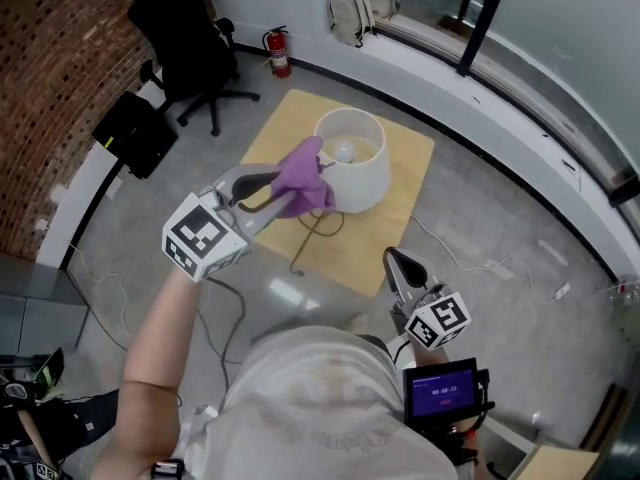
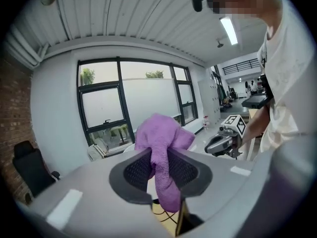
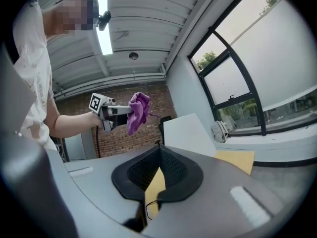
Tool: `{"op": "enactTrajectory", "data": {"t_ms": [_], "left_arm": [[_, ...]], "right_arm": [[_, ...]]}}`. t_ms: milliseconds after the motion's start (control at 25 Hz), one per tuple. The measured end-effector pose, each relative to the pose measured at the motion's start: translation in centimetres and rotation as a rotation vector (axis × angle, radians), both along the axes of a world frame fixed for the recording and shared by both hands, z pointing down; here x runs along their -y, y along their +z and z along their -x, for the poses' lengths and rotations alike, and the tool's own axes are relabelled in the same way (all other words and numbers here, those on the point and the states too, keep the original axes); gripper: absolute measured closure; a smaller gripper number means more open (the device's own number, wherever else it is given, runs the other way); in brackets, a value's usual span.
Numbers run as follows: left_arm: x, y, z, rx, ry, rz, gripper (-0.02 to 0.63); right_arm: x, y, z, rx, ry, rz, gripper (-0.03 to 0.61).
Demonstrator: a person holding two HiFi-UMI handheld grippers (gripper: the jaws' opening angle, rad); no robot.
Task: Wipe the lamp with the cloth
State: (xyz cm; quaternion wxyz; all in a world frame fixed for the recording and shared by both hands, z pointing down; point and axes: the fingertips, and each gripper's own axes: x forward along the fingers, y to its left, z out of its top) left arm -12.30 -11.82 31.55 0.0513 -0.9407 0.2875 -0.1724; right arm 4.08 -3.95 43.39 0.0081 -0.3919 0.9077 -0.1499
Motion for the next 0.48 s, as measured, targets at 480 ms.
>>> {"op": "enactTrajectory", "data": {"t_ms": [480], "left_arm": [[-8.5,10.4,7.4,-0.071,-0.087,0.055,0.525]], "right_arm": [[-1.3,-1.0,9.0,-0.063,-0.082,-0.024,0.565]]}}
